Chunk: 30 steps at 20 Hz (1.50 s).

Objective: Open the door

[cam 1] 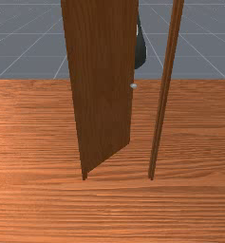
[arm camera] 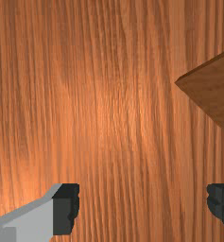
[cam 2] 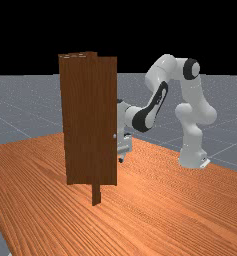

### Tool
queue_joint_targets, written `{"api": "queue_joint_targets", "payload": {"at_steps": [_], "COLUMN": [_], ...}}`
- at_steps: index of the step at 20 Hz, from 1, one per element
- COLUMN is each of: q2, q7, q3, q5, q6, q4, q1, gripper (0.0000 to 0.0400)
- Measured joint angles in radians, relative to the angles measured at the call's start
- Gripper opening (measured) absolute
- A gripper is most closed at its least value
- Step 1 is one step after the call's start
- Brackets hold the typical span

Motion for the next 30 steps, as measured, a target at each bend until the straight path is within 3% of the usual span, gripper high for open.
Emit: {"api": "queue_joint_targets", "payload": {"at_steps": [1, 2, 3, 5, 8, 14, 17, 19, 21, 23, 24, 25, 26, 28, 29, 30], "q2": [0.000, 0.000, 0.000, 0.000, -0.017, -0.246, -0.242, -0.220, -0.190, -0.177, -0.164, -0.124, -0.047, 0.171, 0.328, 0.285], "q7": [0.000, 0.000, 0.000, 0.000, -0.001, -0.011, 0.347, 0.619, 0.642, 0.551, 0.514, 0.521, 0.491, 0.390, 0.409, 0.418], "q3": [0.000, 0.000, 0.000, 0.000, -0.001, -0.005, 0.004, 0.040, 0.083, 0.113, 0.113, 0.104, 0.105, 0.111, 0.105, 0.098], "q5": [0.000, 0.000, 0.000, 0.000, -0.002, 0.000, -0.010, -0.005, -0.018, -0.032, -0.058, -0.077, -0.061, -0.050, -0.034, -0.043], "q6": [0.000, 0.000, 0.000, 0.000, -0.064, 0.094, 0.078, 0.061, 0.044, 0.040, 0.087, 0.108, 0.040, -0.154, -0.329, -0.234], "q4": [0.000, 0.000, 0.000, 0.000, -0.014, -0.360, -0.351, -0.318, -0.274, -0.254, -0.245, -0.194, -0.067, 0.306, 0.591, 0.494], "q1": [0.000, 0.000, 0.000, 0.000, 0.001, -0.002, 0.051, 0.127, 0.194, 0.221, 0.226, 0.231, 0.224, 0.203, 0.204, 0.199], "gripper": [0.0243, 0.0148, 0.0090, 0.0033, 0.0007, 0.0000, 0.0000, 0.0000, 0.0000, 0.0000, 0.0000, 0.0000, 0.0000, 0.0000, 0.0000, 0.0000]}}
